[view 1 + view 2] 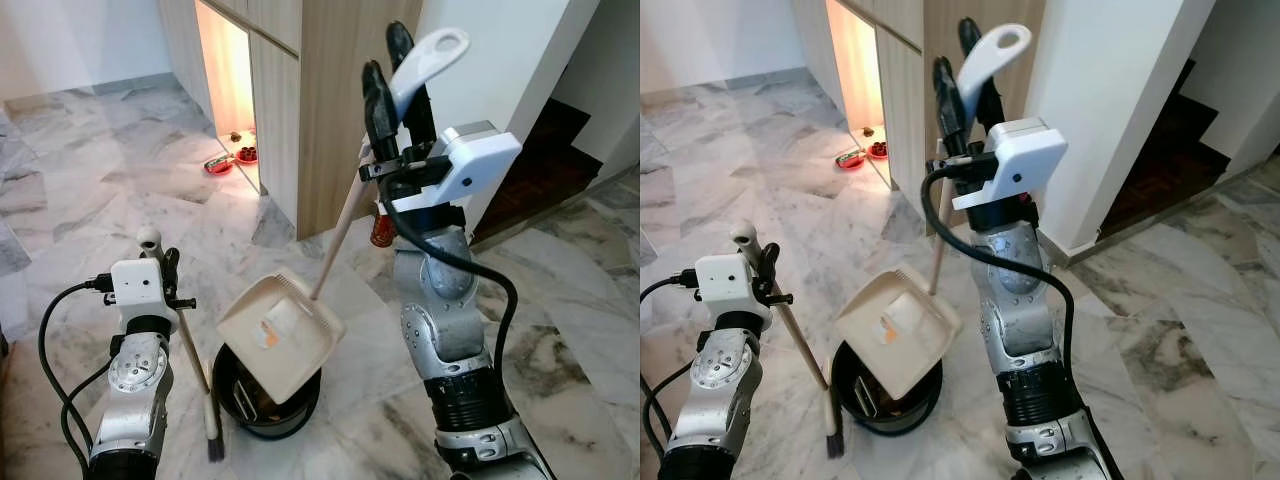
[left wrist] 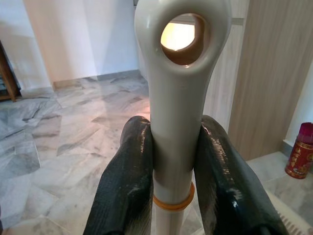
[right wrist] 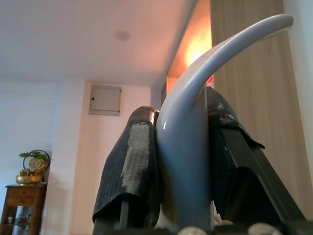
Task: Sweep floor
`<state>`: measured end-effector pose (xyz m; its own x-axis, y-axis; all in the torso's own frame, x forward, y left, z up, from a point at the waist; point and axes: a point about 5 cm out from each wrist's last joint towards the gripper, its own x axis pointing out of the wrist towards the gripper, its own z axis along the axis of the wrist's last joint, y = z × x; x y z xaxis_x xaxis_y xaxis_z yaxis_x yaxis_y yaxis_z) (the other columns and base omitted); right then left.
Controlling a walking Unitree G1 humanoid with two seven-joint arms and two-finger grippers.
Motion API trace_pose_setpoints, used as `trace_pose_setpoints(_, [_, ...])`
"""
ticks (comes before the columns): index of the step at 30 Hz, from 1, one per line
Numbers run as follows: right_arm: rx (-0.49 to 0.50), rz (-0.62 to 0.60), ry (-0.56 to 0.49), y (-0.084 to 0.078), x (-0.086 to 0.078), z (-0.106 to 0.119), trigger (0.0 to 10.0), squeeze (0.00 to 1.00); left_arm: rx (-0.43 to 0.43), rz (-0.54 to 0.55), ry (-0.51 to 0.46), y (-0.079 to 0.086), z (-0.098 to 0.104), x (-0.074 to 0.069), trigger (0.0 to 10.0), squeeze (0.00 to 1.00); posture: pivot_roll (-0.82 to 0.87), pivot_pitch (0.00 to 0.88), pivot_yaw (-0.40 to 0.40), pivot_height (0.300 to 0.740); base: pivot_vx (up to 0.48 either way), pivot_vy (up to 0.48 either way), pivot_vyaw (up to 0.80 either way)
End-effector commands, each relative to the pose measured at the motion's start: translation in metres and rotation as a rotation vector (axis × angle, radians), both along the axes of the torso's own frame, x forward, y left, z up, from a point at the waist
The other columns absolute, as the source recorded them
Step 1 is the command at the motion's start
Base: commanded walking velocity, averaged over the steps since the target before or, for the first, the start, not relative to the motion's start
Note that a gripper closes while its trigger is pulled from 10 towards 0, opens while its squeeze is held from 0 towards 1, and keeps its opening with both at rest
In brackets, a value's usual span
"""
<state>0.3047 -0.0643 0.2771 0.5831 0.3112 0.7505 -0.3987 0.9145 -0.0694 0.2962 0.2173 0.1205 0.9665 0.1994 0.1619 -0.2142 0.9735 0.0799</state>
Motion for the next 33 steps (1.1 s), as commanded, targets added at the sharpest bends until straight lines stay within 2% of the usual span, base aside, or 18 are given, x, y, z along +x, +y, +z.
trace_pose_setpoints(1, [-0.011,0.018,-0.141,0.005,-0.017,0.018,10.0,0.00,0.008,-0.022,-0.053,-0.003,0.010,0.002,10.0,0.00,0.07,0.000,-0.041,0.740,0.000,0.000,0.00])
trace_pose_setpoints(7, [-0.017,0.032,-0.158,0.011,-0.021,0.019,10.0,0.00,0.010,-0.023,-0.055,-0.003,0.011,0.002,10.0,0.00,0.07,0.000,-0.041,0.740,0.000,0.000,0.00])
trace_pose_setpoints(15, [-0.073,0.027,-0.219,0.019,-0.030,0.018,10.0,0.00,0.011,-0.023,-0.054,-0.003,0.011,0.002,10.0,0.00,0.07,0.000,-0.043,0.740,0.000,0.000,0.00])
trace_pose_setpoints(33, [-0.072,0.003,-0.229,0.020,-0.031,0.019,10.0,0.00,0.010,-0.026,-0.054,-0.003,0.011,0.003,10.0,0.00,0.07,0.000,-0.044,0.740,0.000,0.000,0.00])
